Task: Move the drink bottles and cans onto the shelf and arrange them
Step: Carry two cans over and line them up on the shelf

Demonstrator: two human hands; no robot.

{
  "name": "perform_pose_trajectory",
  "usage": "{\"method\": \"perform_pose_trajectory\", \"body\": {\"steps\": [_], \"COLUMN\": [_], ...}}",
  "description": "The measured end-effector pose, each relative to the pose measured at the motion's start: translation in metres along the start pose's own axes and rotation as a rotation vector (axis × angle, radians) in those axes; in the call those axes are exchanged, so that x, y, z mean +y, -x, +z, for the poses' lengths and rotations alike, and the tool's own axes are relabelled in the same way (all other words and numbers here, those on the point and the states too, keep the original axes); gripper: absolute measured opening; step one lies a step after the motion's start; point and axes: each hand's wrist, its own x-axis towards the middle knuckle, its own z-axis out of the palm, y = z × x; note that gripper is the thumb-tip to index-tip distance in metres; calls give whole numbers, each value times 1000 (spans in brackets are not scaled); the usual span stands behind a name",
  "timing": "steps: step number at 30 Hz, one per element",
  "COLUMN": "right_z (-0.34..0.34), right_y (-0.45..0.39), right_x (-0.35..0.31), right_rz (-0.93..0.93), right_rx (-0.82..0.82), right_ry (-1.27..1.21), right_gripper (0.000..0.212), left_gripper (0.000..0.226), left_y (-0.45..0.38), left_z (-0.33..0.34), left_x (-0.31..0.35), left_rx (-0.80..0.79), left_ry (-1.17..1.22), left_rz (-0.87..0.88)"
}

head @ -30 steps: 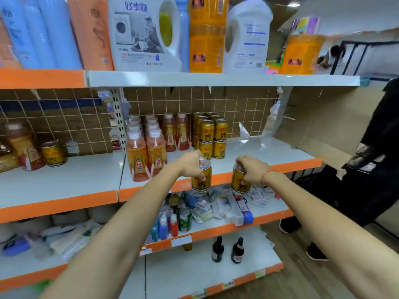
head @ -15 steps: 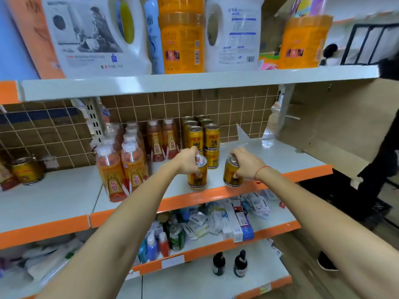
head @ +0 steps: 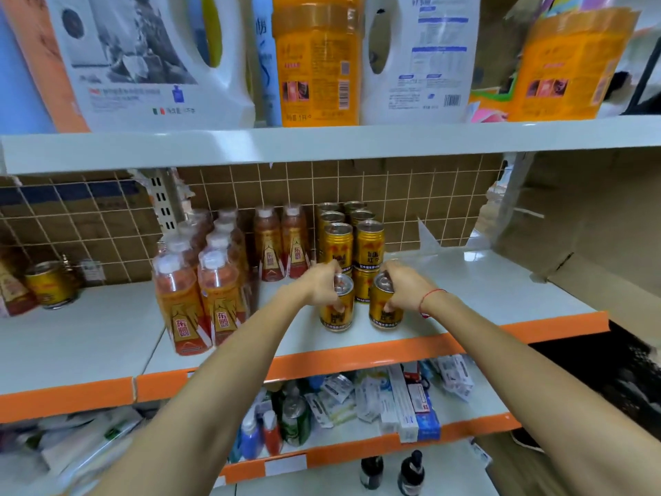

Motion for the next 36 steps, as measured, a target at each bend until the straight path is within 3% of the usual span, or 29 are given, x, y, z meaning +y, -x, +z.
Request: {"method": "perform_pose_trajectory", "body": {"steps": [7, 13, 20, 23, 28, 36], "right_z": [13, 17, 35, 51, 74, 103], "right_y": [-16, -20, -14, -9, -3, -2], "right_x": [8, 24, 39, 46, 49, 42], "right_rz": [-71, -104, -23, 41, 132, 215], "right_rx": [-80, -95, -50, -67, 9, 207], "right_ry": [9, -67, -387, -516, -693, -625], "right_gripper": [68, 77, 103, 101, 89, 91], "left_gripper": [78, 73, 91, 94, 92, 74], "left_y": [-3, -2, 7, 17, 21, 19], "left_z": [18, 29, 43, 56, 80, 98], "left_x": [-2, -4, -13, -22, -27, -16], "left_rx": [36, 71, 132, 129, 128, 324], "left_ry": [96, 233, 567, 575, 476, 619], "left_rz": [-81, -113, -173, -216, -272, -320]}}
